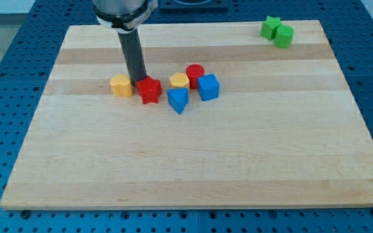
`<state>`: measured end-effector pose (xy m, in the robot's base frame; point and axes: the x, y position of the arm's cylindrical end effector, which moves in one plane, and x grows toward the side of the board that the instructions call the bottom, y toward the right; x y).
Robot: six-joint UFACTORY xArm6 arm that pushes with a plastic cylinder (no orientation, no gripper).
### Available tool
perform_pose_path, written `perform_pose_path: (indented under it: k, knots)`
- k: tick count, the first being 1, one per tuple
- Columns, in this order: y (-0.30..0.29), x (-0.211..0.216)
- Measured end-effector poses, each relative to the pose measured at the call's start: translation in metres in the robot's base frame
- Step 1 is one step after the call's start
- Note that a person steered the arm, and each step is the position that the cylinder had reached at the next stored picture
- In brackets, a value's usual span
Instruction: Move the red star into the triangle
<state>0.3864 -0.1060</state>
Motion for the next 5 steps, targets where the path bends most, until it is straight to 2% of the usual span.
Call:
perform_pose_path:
  k: [2, 4, 5]
  knots:
    - [0.030, 0.060]
    - [0.098, 0.064]
    - [0.106, 0.089]
